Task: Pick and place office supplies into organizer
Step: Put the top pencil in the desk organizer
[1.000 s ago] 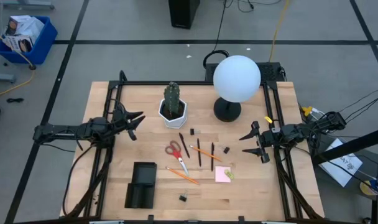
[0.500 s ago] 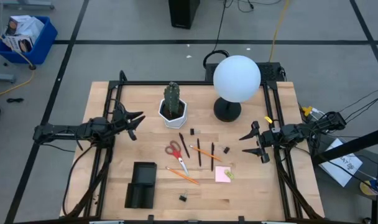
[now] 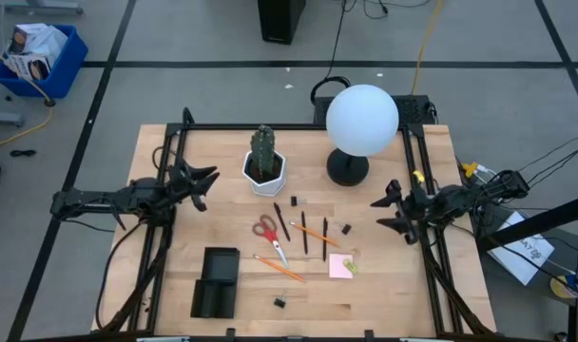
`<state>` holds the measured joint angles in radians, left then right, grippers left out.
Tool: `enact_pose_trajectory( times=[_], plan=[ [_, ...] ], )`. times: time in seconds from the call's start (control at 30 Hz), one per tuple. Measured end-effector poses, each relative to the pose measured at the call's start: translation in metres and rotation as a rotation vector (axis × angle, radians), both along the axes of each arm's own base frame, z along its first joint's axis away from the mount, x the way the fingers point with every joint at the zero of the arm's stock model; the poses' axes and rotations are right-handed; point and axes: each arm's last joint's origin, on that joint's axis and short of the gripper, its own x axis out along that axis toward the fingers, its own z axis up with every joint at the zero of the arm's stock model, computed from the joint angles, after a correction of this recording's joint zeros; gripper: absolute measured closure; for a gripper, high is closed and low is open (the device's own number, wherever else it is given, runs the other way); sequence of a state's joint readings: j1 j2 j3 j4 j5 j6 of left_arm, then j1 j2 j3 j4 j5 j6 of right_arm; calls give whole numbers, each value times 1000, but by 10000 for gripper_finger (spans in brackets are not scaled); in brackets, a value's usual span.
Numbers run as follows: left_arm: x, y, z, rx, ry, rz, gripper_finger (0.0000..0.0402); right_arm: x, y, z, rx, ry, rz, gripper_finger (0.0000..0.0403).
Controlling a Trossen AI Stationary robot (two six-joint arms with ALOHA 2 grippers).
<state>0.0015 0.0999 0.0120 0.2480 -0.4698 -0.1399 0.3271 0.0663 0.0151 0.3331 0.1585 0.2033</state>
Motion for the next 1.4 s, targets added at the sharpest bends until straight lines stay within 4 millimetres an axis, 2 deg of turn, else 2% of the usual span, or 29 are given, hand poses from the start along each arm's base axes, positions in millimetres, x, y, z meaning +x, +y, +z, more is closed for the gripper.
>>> enact_pose_trajectory(
  times=[0.17, 0.3, 0.5, 0.73, 0.9, 1.03, 1.2, 1.3, 1.4],
  plan=[
    [-1, -1, 7, -193, -178, -61, 289, -4, -1, 12, 85, -113, 9, 170],
    [-1, -1, 9, -191, -192, -82, 289, -3, -4, 11, -1, -114, -102, 170],
    [1, -6, 7, -187, -157, -251, 288, -1, -6, 7, -121, -74, -241, 170],
    [2, -13, 7, -168, -136, -473, 289, -3, -7, 16, -5, -153, -238, 170],
    [2, -16, 7, -159, -127, -513, 289, -3, -7, 20, 95, -183, -209, 170],
    [5, -19, 6, -176, -117, -538, 289, 5, -5, 16, 110, -132, -220, 170],
    [8, -23, 10, -196, -150, -536, 289, 24, -2, 2, -13, 59, -328, 170],
    [10, -24, 12, -185, -171, -548, 289, 39, 3, 16, -19, 91, -327, 170],
    [12, -26, 11, -186, -154, -558, 289, 59, 12, 14, 2, 201, -286, 170]
  ],
)
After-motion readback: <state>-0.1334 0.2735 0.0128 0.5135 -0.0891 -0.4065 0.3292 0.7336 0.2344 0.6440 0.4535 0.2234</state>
